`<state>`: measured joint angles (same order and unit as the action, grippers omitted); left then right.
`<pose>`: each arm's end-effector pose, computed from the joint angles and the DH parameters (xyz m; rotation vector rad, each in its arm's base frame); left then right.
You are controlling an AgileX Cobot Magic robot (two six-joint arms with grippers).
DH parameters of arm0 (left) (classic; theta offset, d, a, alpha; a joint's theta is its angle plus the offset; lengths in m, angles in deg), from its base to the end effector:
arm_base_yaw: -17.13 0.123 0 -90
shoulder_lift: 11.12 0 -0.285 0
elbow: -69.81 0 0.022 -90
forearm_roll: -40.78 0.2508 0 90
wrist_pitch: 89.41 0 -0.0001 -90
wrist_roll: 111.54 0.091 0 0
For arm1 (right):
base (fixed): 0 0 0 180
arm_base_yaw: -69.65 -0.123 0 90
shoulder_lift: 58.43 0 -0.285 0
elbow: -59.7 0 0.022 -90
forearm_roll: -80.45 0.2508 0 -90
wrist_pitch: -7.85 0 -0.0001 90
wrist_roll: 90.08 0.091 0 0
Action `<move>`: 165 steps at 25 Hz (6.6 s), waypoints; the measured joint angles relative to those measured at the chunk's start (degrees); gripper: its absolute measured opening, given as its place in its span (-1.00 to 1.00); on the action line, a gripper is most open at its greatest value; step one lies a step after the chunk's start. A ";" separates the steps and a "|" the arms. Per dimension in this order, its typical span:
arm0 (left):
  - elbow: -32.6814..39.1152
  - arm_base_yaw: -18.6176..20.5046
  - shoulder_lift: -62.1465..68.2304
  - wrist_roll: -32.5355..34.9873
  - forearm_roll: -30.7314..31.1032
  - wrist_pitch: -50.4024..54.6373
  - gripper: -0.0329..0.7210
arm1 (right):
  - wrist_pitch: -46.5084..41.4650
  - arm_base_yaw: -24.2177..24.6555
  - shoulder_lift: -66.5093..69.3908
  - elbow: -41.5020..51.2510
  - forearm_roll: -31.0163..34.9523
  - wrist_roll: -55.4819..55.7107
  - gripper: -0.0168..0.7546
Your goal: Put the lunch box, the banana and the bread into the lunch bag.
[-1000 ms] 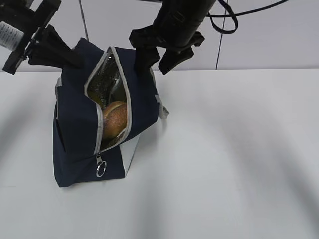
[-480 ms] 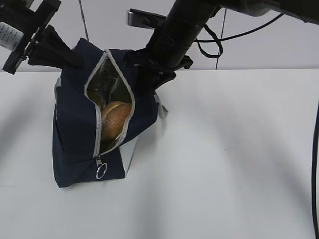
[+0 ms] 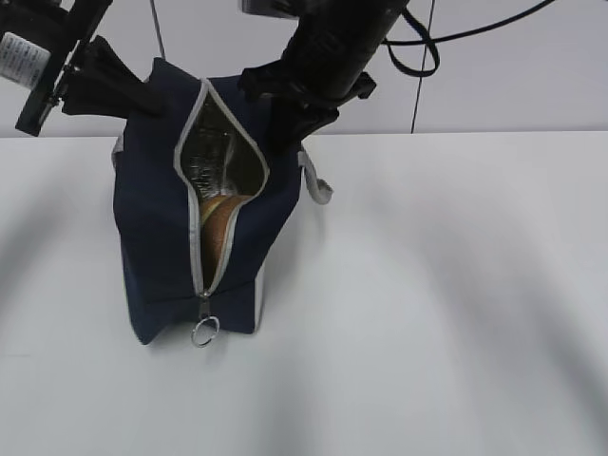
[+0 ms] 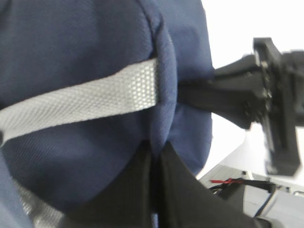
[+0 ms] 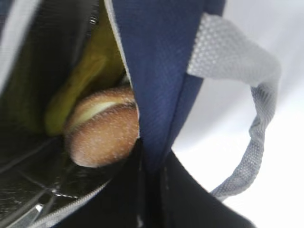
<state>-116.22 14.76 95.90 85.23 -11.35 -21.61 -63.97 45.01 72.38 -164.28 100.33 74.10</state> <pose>0.3546 -0.0813 0.3120 0.0719 2.6075 -1.1753 0.4133 0.2219 0.2949 -0.8915 2.6045 0.5250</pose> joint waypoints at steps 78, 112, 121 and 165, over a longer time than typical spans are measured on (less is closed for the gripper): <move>-0.12 0.05 5.85 8.65 -12.99 -10.02 0.50 | 0.41 6.64 -5.63 2.83 0.73 2.30 0.35; 18.38 1.57 -31.14 -0.52 15.21 -3.20 0.33 | 41.08 -1.95 -46.78 62.47 10.49 -22.06 0.36; 21.12 1.57 -31.27 -0.41 15.08 -5.35 0.33 | 51.90 -1.95 -42.11 68.73 24.49 -29.18 0.36; 23.26 1.57 -30.26 -0.35 17.51 -8.27 0.32 | 58.16 -5.32 -38.52 77.08 28.66 -47.90 0.33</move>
<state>-92.96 16.33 65.64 84.88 6.16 -29.88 -5.81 39.68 33.86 -87.20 128.99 26.19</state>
